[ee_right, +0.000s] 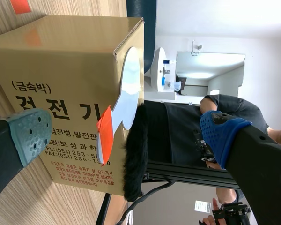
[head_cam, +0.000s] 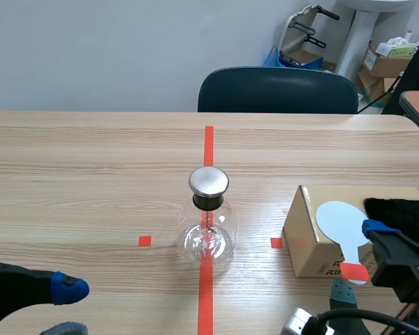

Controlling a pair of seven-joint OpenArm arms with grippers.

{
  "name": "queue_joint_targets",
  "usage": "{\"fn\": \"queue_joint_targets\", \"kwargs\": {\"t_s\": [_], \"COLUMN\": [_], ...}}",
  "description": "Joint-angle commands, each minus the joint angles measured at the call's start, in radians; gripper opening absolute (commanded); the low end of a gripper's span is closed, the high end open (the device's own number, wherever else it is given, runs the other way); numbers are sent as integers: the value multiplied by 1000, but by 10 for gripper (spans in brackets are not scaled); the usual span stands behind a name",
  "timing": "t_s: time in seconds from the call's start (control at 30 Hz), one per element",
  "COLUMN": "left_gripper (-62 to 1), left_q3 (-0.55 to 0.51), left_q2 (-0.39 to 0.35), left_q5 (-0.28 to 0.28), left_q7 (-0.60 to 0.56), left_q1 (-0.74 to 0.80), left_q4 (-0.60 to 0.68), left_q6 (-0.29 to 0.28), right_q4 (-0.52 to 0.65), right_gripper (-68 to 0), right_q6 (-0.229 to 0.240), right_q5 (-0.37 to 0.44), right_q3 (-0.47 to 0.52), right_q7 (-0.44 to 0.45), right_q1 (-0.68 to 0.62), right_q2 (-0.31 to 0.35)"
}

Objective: Do the electroscope experiment

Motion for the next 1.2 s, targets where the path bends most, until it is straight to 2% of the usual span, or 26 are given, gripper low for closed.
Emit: {"fn": "queue_joint_targets", "kwargs": {"t_s": [0.0,0.17,1.17], "left_gripper": [-309,-309,-309], "left_q3": [-5,-5,-5], "left_q2": [2,5,5], "left_q5": [18,42,42], "left_q7": [-14,-23,-23], "left_q1": [2,2,2], "left_q4": [31,31,36], "left_q6": [19,84,84], "right_q4": [14,14,14], "right_gripper": [4,4,4], "right_q6": [-61,-61,-61], "right_q5": [-3,-3,-3], "right_q3": [3,3,3], "right_q7": [-1,-1,-1], "right_q1": [-2,-2,-2], "right_q2": [0,0,0]}}
